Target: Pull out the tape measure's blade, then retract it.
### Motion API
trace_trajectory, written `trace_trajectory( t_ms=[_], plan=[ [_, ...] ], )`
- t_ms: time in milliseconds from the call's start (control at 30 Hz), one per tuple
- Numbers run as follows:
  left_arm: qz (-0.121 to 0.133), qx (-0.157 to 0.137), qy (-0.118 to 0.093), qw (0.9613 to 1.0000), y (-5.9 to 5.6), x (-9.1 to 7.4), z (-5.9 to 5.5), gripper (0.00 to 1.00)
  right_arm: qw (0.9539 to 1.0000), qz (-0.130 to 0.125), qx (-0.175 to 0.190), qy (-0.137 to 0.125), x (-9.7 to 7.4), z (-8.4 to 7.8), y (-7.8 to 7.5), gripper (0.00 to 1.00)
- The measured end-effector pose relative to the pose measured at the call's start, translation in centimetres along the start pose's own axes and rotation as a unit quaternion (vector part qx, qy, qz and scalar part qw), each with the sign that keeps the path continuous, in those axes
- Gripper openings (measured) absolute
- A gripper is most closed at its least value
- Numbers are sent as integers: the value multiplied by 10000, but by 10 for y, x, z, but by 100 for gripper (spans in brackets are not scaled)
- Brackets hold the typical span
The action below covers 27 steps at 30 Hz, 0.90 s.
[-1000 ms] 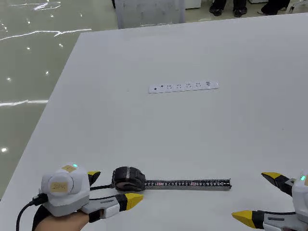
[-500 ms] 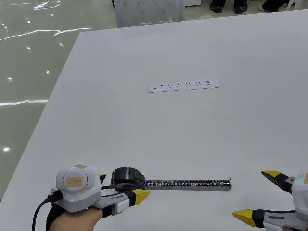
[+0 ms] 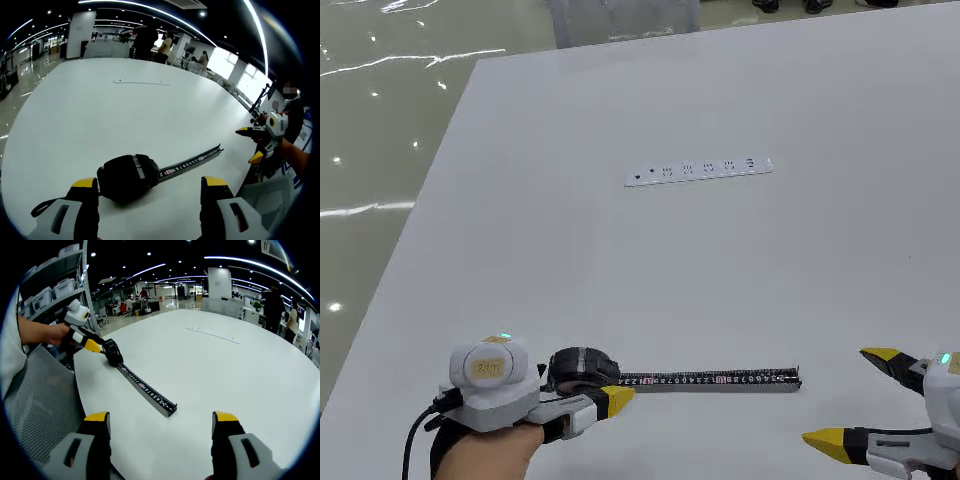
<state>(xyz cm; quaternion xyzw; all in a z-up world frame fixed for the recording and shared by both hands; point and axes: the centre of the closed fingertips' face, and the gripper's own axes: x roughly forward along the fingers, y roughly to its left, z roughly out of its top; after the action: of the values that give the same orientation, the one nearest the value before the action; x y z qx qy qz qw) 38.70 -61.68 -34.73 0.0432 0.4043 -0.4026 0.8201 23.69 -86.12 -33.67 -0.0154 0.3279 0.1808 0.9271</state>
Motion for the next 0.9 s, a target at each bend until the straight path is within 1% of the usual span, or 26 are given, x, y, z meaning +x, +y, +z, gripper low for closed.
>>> trace_trajectory(
  t_ms=[100,167,267,333,467,667,800,900],
  plan=[
    [55,-89,-59,9999,2,1,0,81,10000,17,-3,23,2,-1,-1,84],
    [96,-162,-156,9997,2,1,2,81,10000,68,-32,53,3,-1,1,83],
    [124,-181,-230,9995,2,0,1,80,9999,105,-59,47,5,1,3,83],
    [165,-141,-239,9995,2,1,0,80,9999,112,-53,30,5,2,3,83],
    [202,-186,-252,9993,3,3,-3,80,9999,146,-57,39,7,2,4,83],
    [277,-257,-372,9986,4,4,-1,80,9999,141,-37,52,8,-1,3,82],
    [397,-278,-472,9977,5,7,-1,80,9999,136,-51,54,8,-2,3,82],
    [559,-227,-496,9969,7,9,-1,78,9999,167,-25,34,9,-2,4,79]
  ],
)
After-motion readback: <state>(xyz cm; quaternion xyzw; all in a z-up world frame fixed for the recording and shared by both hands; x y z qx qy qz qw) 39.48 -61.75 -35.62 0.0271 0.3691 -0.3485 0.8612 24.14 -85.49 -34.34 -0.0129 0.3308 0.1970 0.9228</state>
